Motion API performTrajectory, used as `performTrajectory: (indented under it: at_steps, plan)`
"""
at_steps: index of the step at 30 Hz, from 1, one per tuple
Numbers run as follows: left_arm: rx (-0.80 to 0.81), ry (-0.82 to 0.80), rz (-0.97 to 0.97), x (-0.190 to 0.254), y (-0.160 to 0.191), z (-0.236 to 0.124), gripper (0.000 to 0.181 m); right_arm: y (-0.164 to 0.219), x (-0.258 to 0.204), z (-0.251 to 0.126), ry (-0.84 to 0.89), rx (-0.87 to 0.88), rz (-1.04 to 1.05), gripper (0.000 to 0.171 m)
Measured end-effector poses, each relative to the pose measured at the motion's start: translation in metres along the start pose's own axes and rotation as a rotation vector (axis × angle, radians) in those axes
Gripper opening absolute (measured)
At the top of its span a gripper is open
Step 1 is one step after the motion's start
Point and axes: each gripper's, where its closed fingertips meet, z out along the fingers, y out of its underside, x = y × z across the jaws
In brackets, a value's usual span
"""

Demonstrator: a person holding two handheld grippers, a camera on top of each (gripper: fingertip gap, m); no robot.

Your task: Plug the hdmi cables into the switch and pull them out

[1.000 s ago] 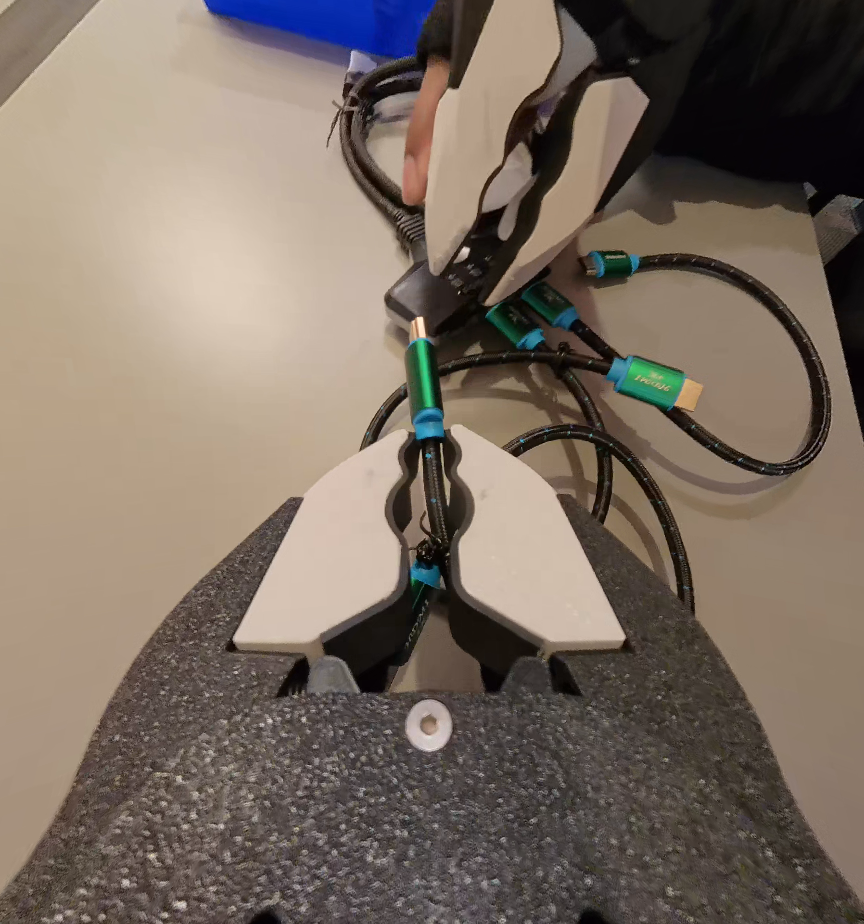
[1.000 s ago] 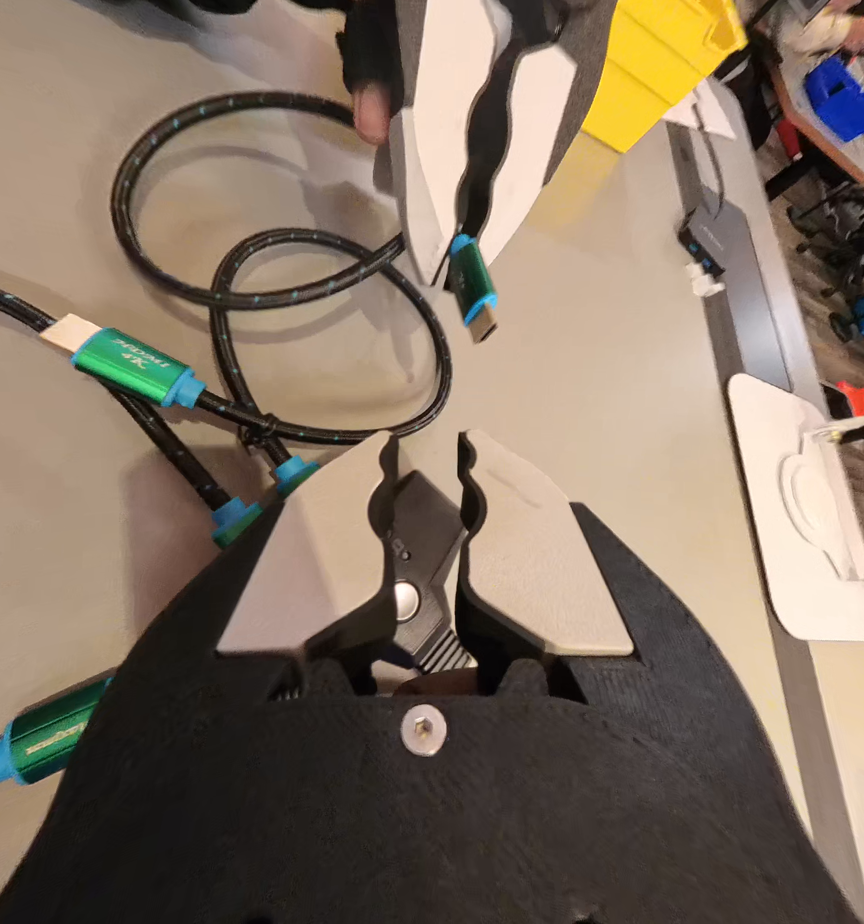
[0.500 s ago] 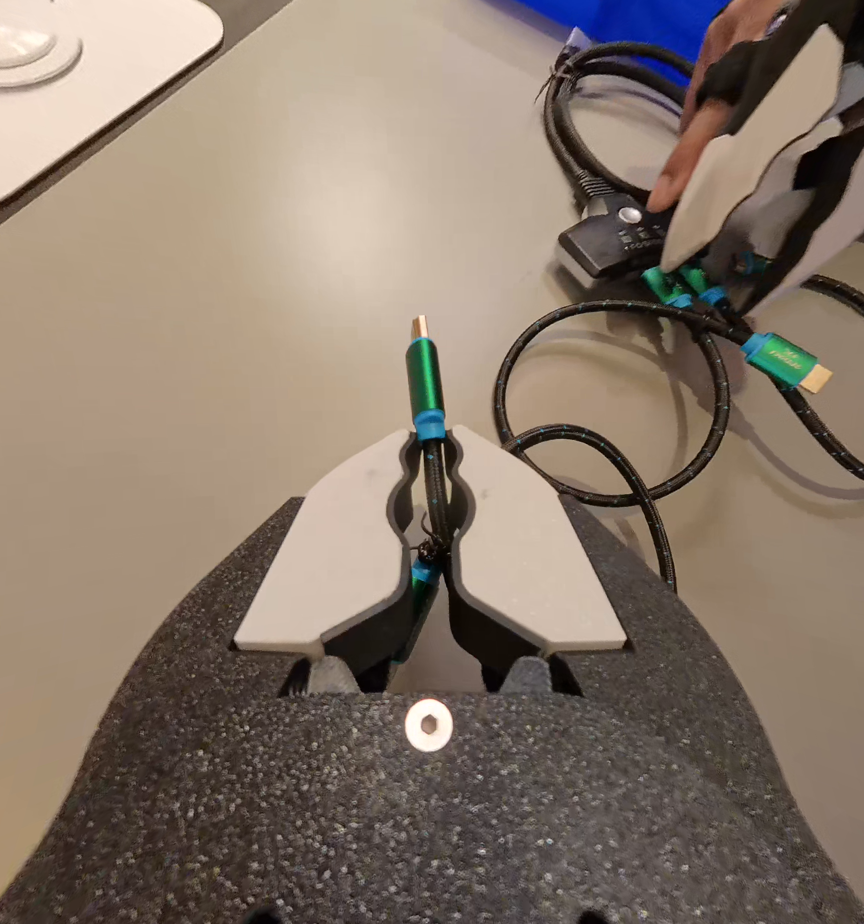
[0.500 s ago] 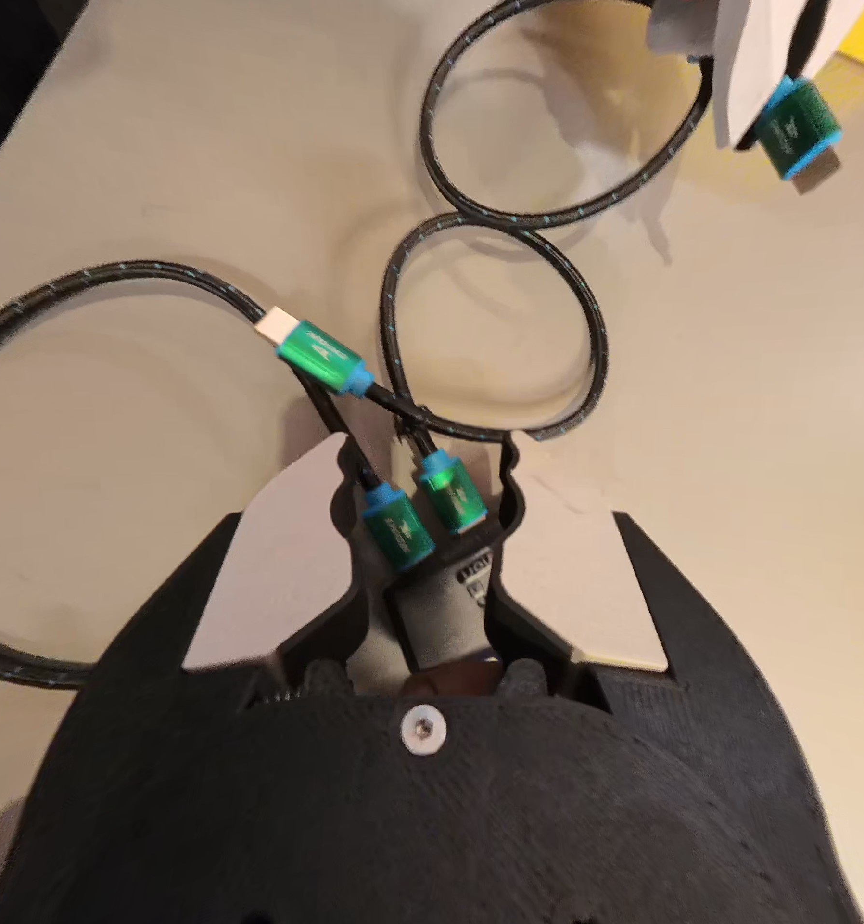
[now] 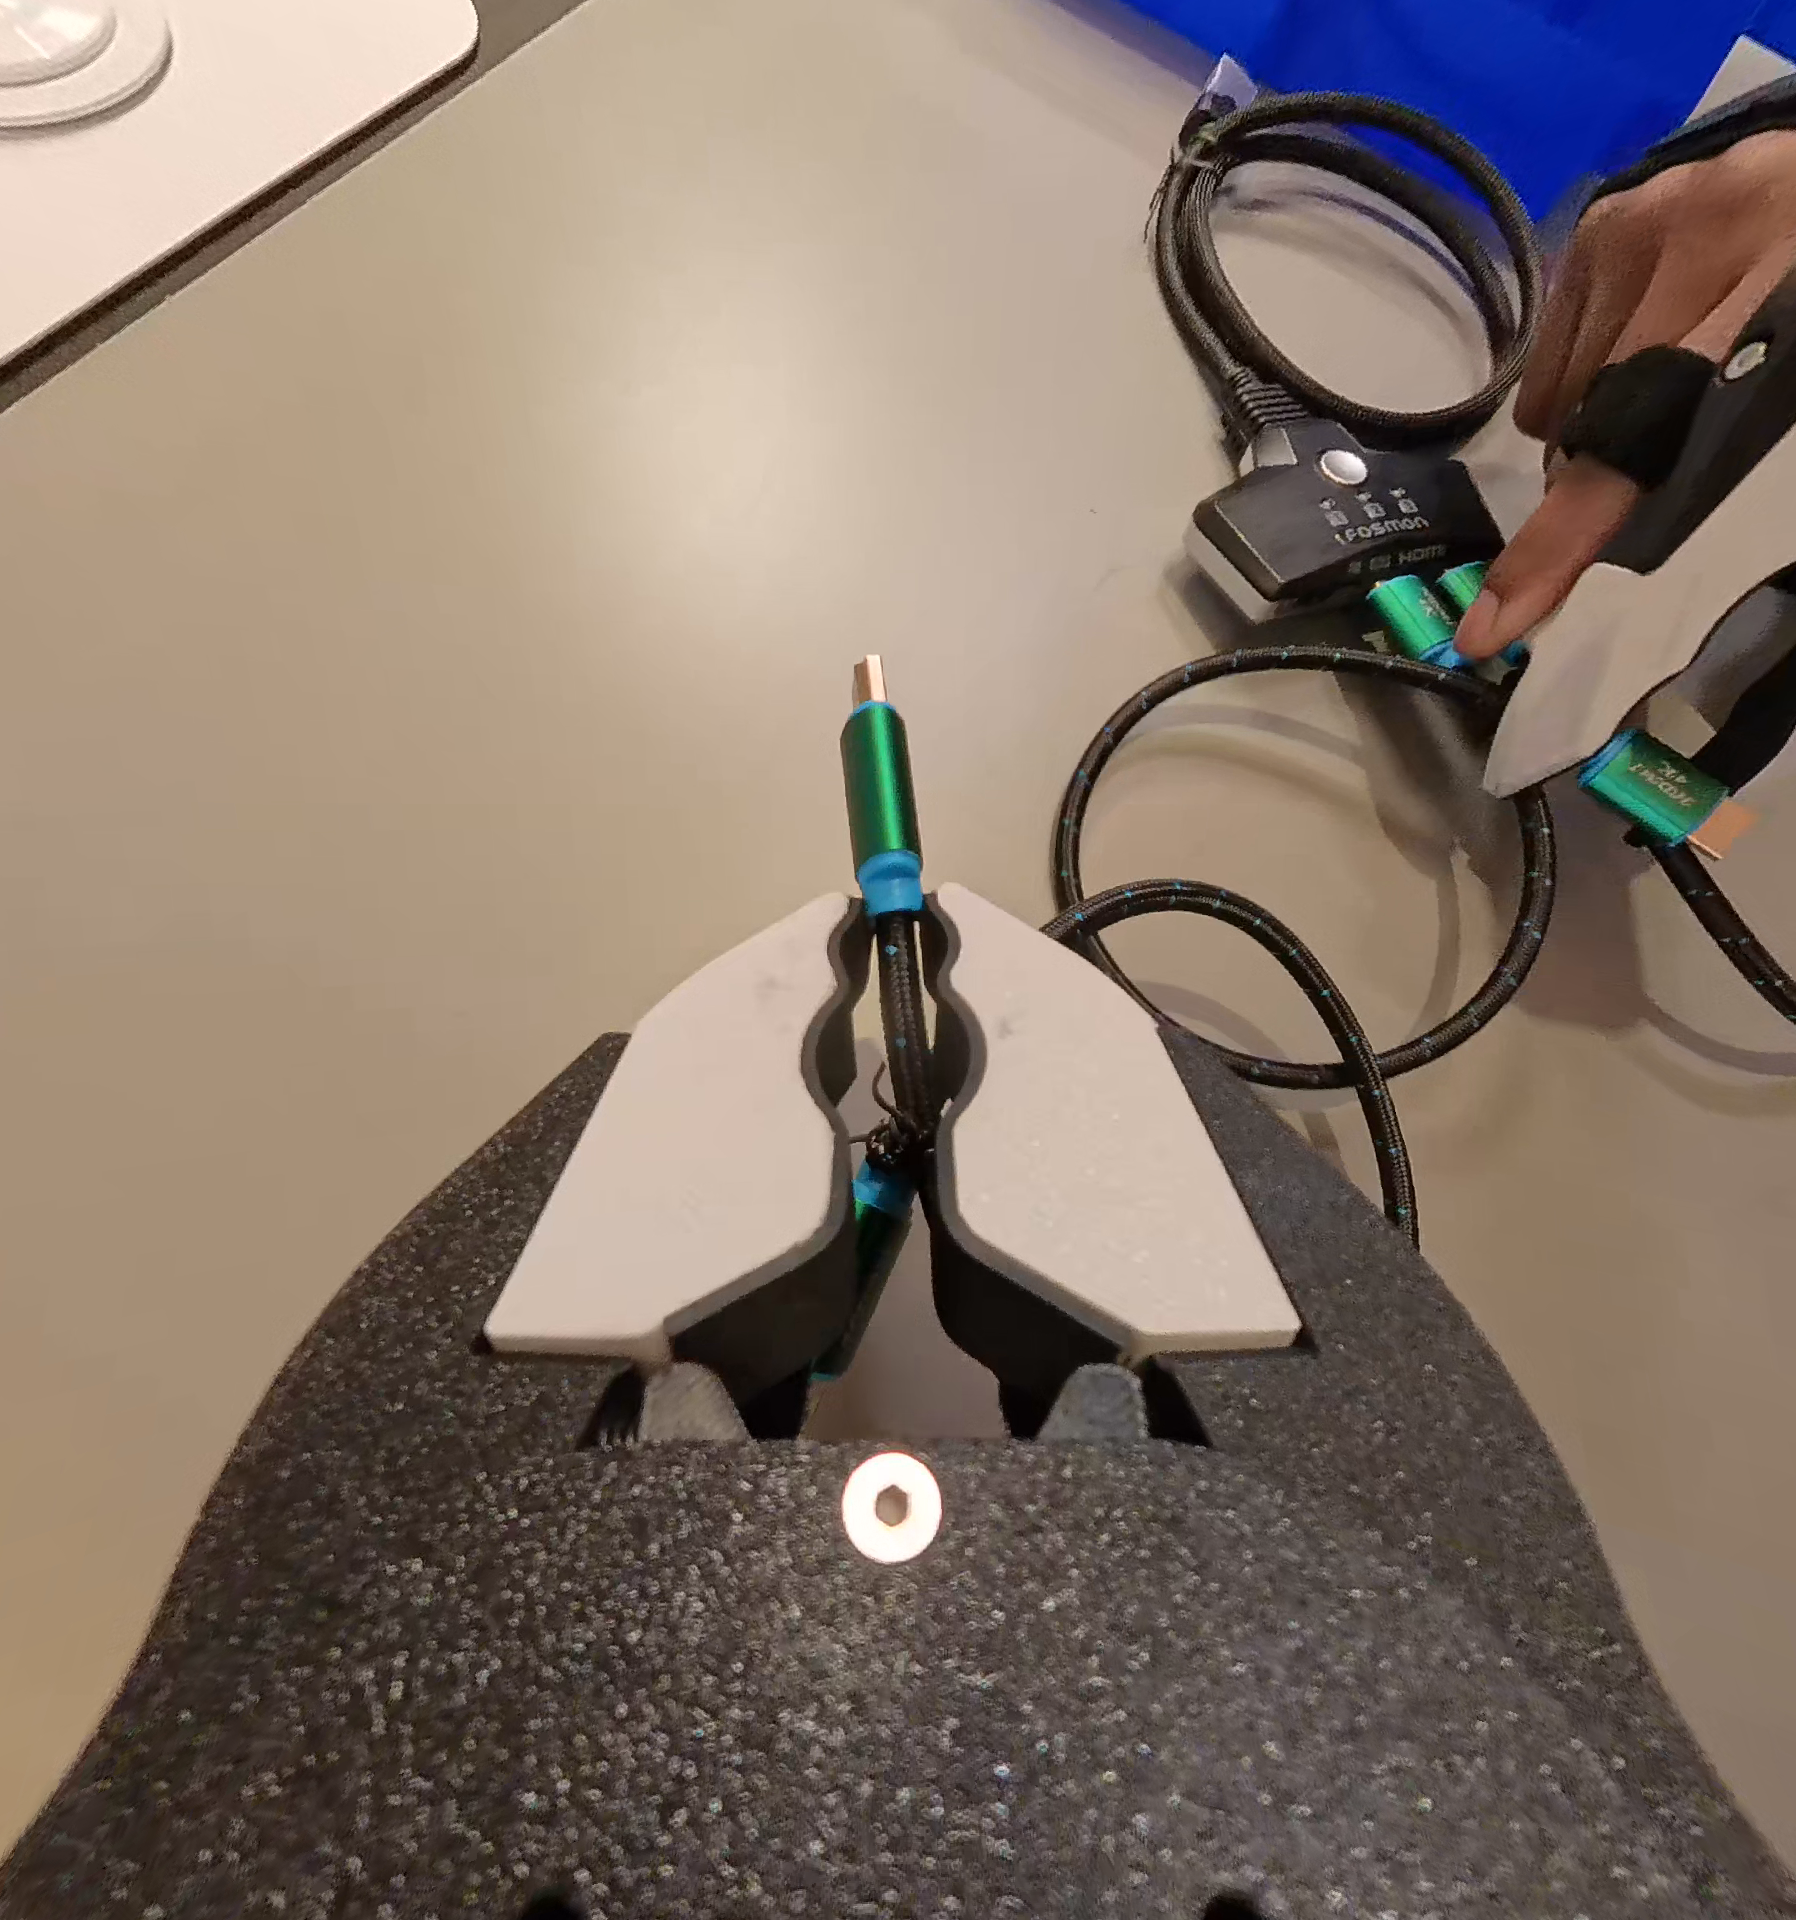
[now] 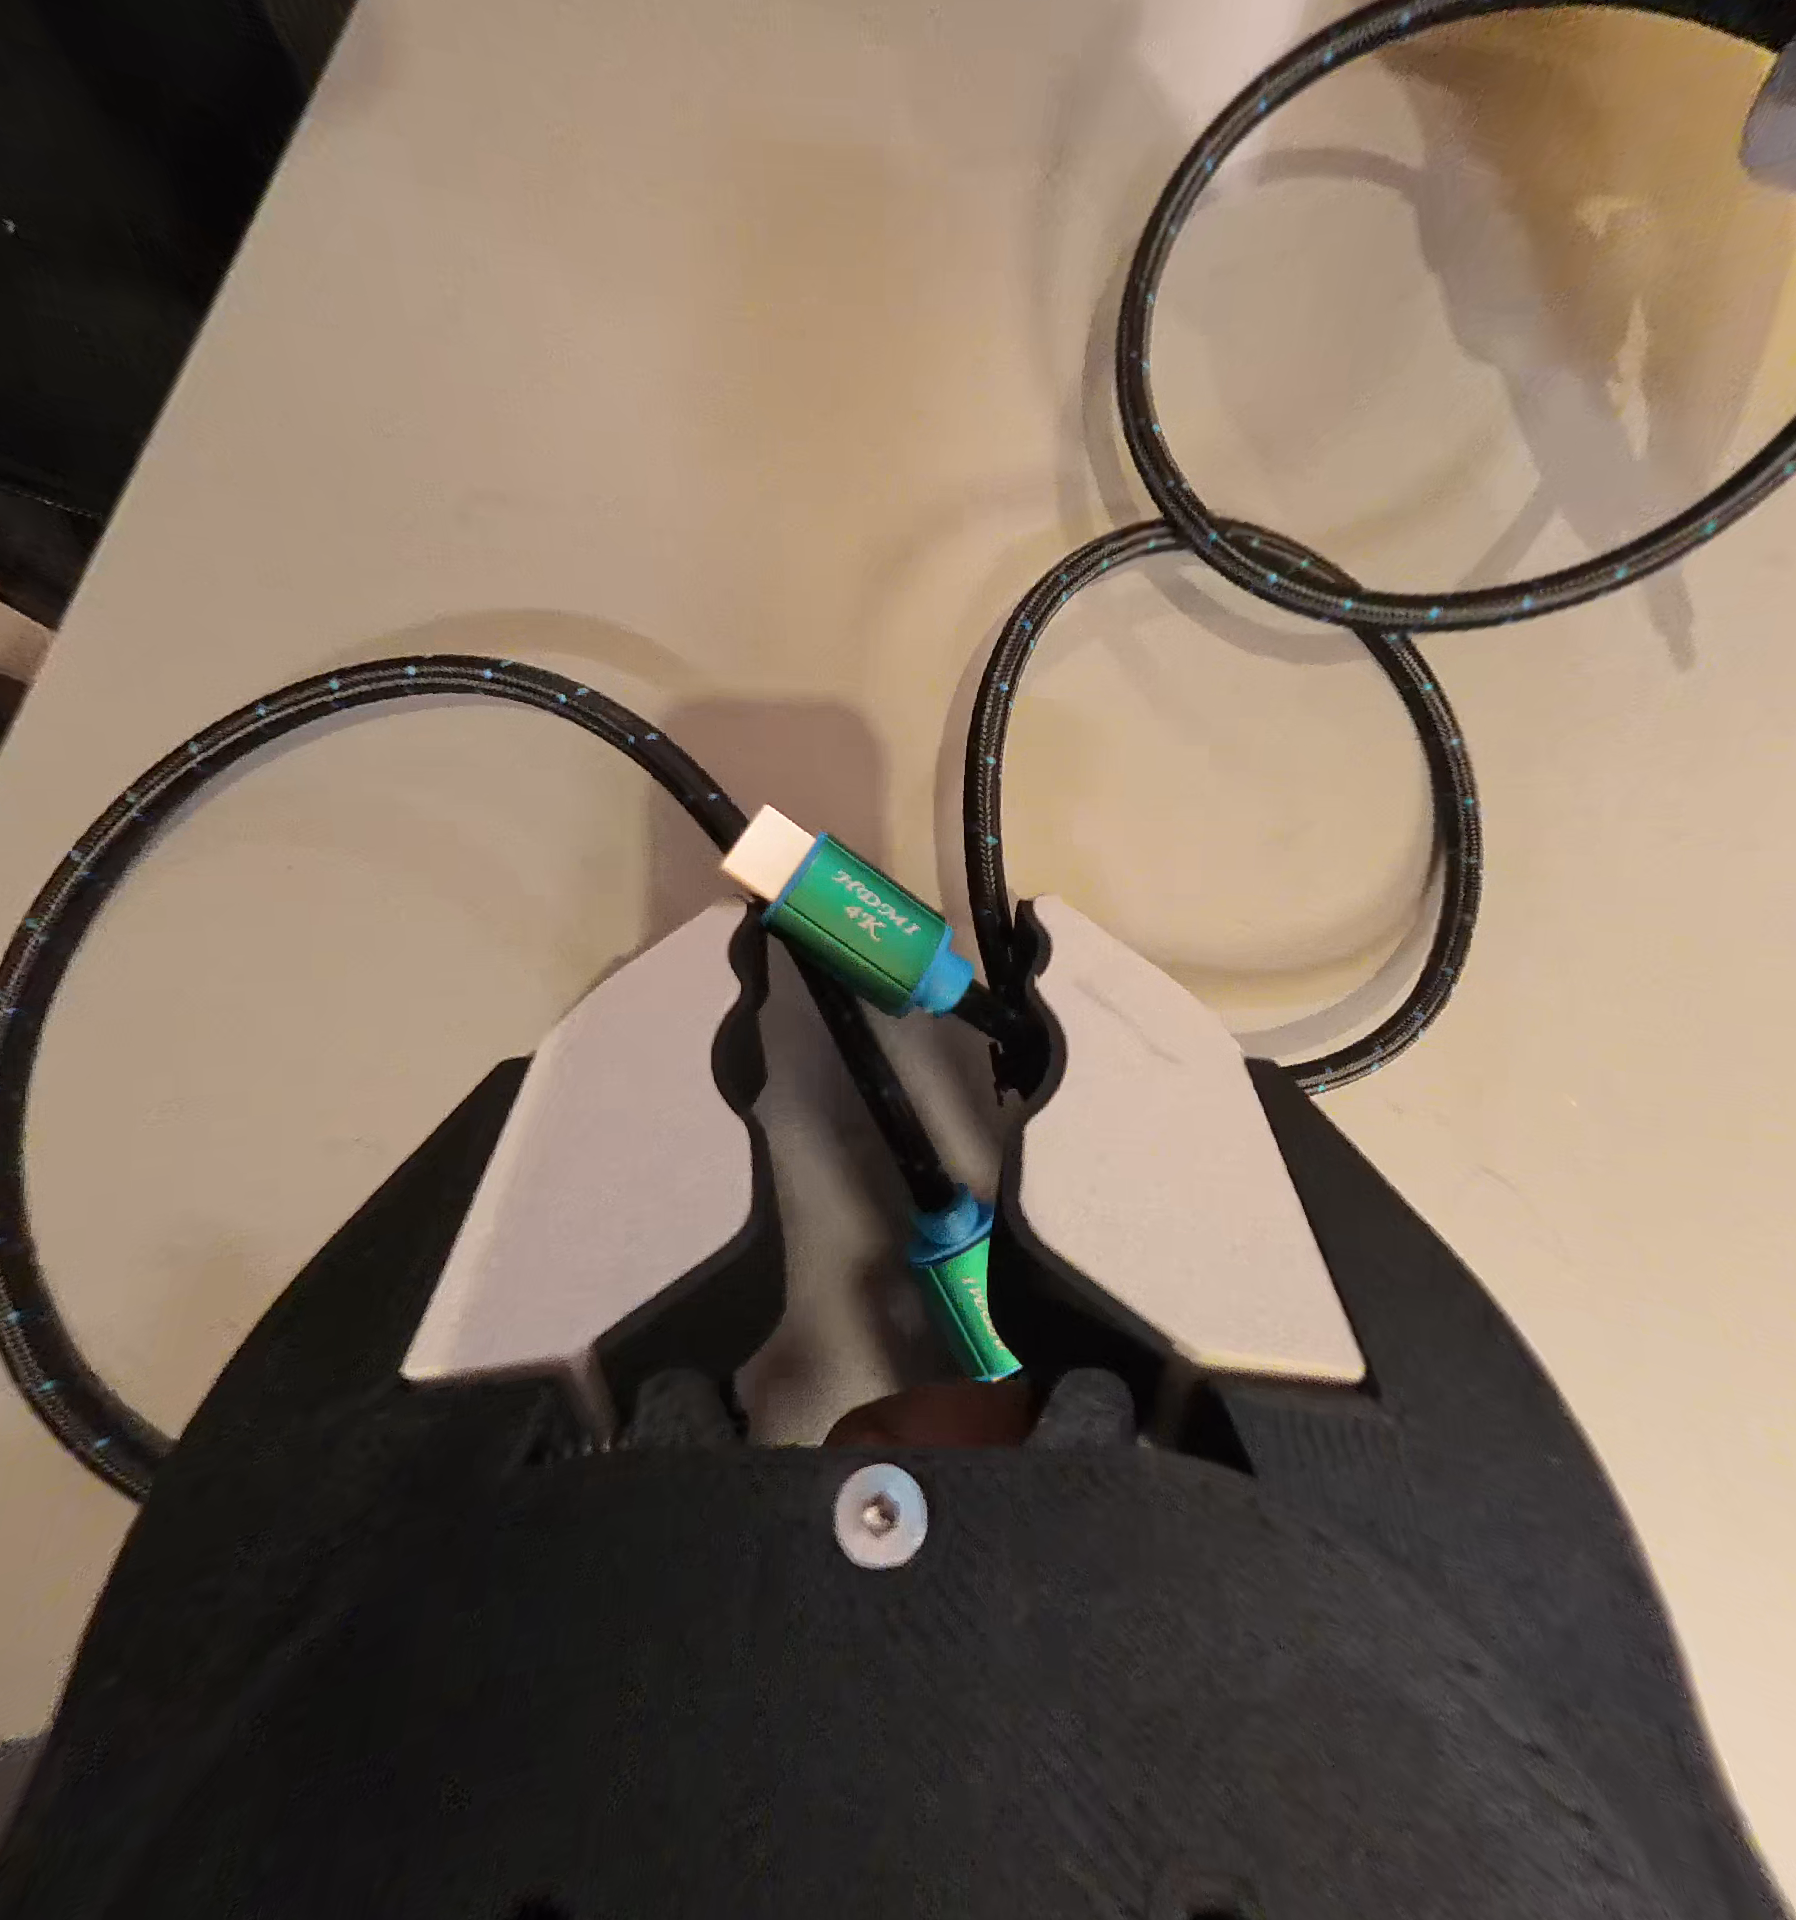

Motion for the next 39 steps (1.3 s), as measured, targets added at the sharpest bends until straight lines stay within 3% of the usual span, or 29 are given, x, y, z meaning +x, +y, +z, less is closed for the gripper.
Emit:
performTrajectory:
  at_steps: [15,22,24,26,31,35,39]
  plan:
    - [0.249,0.103,-0.248,0.004,-0.038,0.004,0.009,-0.020,-0.037,0.000,0.040,0.108,-0.012,0.045]
    - [0.220,0.159,-0.240,0.024,-0.040,0.015,0.009,-0.009,-0.013,-0.064,0.061,0.191,0.084,0.054]
    - [0.234,0.186,-0.245,0.027,-0.042,0.008,0.009,0.009,0.009,-0.077,0.114,0.148,0.144,0.058]
    - [0.239,0.248,-0.247,0.035,-0.042,-0.001,0.009,0.040,0.027,-0.077,0.149,0.000,0.165,0.081]
    - [0.268,0.375,-0.256,0.060,-0.047,-0.026,0.009,0.072,0.026,-0.057,0.018,-0.157,0.111,0.101]
    - [0.193,0.489,-0.228,0.097,-0.045,-0.036,0.009,0.085,0.019,-0.040,-0.077,-0.255,0.044,0.106]
    - [0.051,0.599,-0.224,0.132,-0.034,-0.022,0.009,0.083,0.019,-0.024,-0.121,-0.265,0.034,0.100]
